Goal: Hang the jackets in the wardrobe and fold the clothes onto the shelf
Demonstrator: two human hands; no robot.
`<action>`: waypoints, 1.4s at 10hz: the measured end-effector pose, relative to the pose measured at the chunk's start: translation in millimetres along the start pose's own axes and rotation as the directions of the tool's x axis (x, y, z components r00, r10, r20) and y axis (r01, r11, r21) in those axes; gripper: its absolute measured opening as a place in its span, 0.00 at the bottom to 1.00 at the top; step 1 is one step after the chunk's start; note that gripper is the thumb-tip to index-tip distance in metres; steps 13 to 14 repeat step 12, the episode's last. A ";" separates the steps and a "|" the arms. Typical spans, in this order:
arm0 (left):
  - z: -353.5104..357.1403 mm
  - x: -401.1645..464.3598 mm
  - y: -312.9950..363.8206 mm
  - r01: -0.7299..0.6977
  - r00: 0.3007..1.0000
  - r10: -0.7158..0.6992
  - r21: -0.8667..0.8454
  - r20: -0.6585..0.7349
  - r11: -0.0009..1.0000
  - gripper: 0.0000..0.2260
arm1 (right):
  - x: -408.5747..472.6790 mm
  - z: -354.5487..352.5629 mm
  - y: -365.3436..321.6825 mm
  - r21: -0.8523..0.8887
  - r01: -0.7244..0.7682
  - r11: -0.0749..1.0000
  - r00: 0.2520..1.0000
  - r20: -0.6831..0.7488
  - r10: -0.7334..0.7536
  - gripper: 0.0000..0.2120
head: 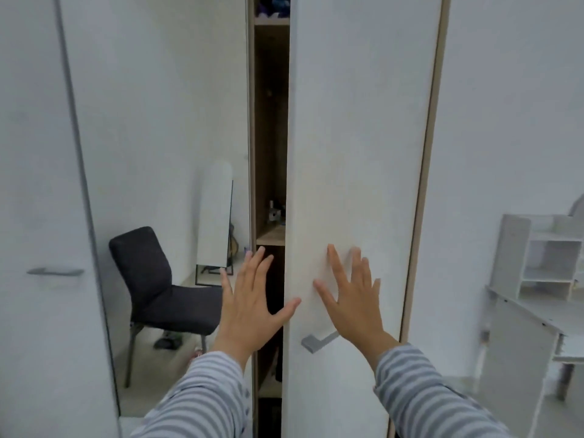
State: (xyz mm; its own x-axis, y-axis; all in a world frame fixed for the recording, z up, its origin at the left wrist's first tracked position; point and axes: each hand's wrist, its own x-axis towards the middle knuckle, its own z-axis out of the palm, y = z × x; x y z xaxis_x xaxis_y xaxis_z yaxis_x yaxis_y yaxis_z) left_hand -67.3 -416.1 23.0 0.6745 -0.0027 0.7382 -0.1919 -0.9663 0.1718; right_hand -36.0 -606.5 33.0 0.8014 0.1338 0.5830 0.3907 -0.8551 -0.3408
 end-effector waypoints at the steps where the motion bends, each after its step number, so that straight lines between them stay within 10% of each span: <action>1: 15.3 18.5 -36.5 0.043 0.999 -0.043 0.003 0.002 0.999 0.41 | 29.3 29.3 -6.2 -0.073 0.011 0.997 0.999 -0.039 -0.014 0.33; 6: 107.7 148.2 -149.7 0.107 0.994 -0.097 0.275 -0.050 0.955 0.44 | 168.6 138.4 -27.0 -0.115 -0.070 0.991 0.985 -0.166 0.051 0.49; 9: 150.2 181.0 -167.2 0.114 0.983 -0.082 0.200 -0.163 0.973 0.53 | 197.6 167.6 -22.0 -0.152 -0.117 0.981 0.969 -0.235 0.079 0.47; 14: 131.9 125.4 -180.3 0.017 0.998 -0.019 -0.039 -0.066 0.999 0.38 | 166.8 119.8 -12.5 -0.013 0.056 0.998 0.997 -0.060 -0.056 0.35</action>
